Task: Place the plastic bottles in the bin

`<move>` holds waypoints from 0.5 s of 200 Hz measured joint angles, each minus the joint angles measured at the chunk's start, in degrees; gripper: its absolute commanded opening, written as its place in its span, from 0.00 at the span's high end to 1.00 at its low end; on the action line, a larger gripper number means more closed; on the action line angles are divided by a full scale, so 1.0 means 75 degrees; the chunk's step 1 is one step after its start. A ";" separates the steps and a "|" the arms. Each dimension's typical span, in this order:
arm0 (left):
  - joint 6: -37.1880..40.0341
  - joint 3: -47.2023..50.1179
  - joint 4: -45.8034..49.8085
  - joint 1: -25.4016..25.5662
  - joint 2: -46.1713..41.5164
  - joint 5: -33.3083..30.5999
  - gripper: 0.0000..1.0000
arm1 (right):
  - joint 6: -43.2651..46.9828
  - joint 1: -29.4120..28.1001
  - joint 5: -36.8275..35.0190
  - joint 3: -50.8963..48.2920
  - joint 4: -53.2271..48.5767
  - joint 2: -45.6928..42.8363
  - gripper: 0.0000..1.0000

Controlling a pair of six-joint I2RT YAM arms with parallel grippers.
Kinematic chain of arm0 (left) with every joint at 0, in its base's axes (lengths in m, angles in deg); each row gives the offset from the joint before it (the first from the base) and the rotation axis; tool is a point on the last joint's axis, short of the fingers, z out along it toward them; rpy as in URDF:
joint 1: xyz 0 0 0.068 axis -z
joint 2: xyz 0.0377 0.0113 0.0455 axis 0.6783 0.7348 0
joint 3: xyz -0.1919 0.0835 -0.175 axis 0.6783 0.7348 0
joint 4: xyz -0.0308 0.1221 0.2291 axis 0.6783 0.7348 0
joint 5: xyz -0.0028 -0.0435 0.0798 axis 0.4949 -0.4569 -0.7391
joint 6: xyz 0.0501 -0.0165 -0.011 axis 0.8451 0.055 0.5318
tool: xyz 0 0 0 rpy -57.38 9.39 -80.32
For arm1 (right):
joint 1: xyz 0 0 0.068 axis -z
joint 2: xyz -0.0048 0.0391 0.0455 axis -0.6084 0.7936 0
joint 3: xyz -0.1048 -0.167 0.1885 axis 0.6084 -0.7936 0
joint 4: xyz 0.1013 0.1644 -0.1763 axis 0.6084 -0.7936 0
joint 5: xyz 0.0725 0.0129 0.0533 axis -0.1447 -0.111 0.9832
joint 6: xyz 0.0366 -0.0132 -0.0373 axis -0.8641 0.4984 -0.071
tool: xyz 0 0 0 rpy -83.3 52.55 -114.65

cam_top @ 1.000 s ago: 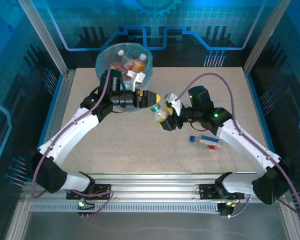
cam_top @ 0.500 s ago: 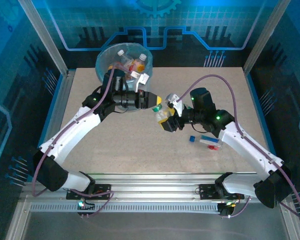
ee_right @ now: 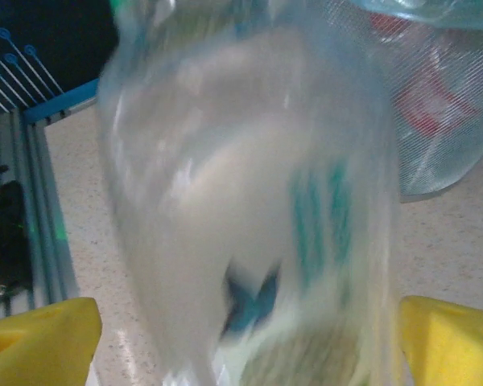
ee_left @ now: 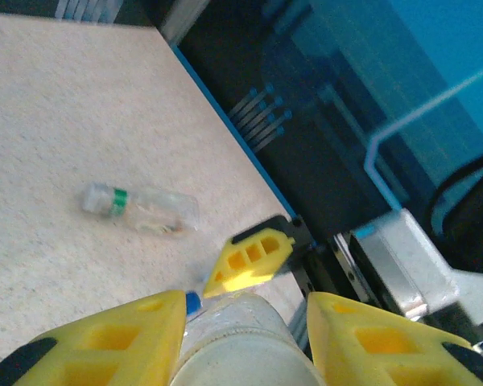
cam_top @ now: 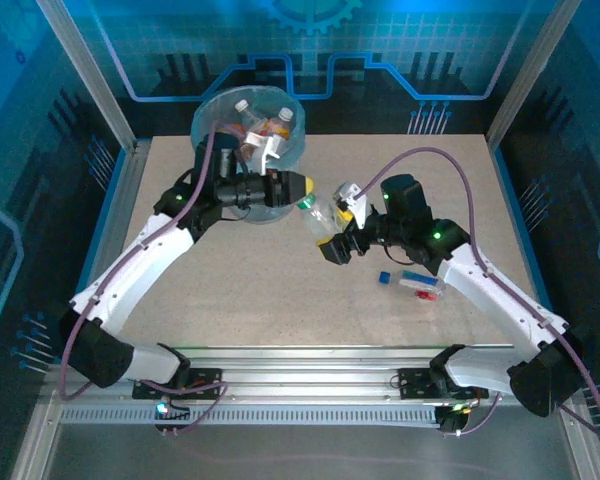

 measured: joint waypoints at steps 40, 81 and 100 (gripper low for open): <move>-0.0321 -0.0877 -0.0259 -0.0921 -0.0087 -0.0970 1.00 | 0.0000 -0.0003 -0.0673 0.0283 0.0023 -0.0347 0.00; -0.0262 -0.2311 -0.0332 -0.1874 0.0493 -0.2279 1.00 | 0.0201 -0.0003 -0.1271 0.0501 0.0017 -0.0662 0.00; 0.0125 -0.3086 -0.0277 -0.1967 0.1113 -0.2865 1.00 | 0.0289 -0.0003 -0.1445 0.0510 -0.0076 -0.0662 0.00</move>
